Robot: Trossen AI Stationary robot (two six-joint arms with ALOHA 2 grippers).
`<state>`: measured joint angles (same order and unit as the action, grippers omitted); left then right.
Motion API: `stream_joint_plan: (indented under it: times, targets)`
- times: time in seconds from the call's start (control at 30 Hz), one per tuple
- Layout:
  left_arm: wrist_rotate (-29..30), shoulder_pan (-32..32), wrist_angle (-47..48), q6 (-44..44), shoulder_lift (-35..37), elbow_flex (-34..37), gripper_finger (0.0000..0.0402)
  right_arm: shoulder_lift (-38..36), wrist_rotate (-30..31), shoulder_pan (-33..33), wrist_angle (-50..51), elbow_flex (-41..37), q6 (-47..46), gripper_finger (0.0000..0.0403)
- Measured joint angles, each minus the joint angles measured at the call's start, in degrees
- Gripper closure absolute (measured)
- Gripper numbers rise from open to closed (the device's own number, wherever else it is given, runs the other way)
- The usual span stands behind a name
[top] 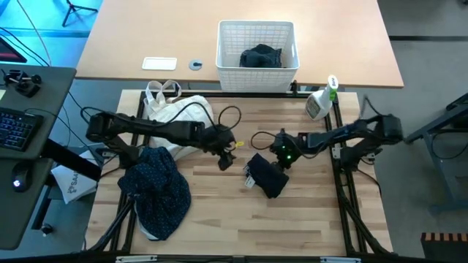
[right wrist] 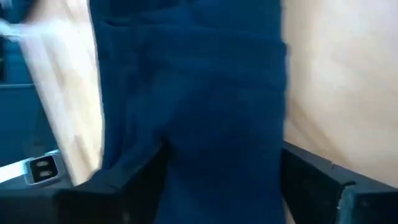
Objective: Fold Laundry from Bin
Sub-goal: Put the folded black boxer short into the white bin
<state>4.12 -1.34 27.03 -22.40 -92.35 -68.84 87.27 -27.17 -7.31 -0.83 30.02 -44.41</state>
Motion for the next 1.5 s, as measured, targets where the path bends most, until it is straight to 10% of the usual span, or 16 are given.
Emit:
stream_joint_plan:
  times: [0.4,0.9,1.2,1.5]
  targets:
    - [12.56,4.41,18.80,0.46,15.62,0.00,0.0147,3.33,0.78,-1.58,-14.98,2.66,-6.30,0.0386]
    - [29.56,1.98,13.33,6.73,31.19,-0.07,0.0147,-6.06,6.81,-27.46,-1.54,45.65,2.12,0.0394]
    - [31.77,-3.00,6.90,9.85,30.96,-0.07,0.0147,12.14,-5.18,-48.56,8.08,71.88,8.35,0.0395]
    - [34.03,-8.75,6.03,3.09,30.96,-0.07,0.0147,36.82,-19.68,-56.46,9.51,85.17,3.27,0.0394]
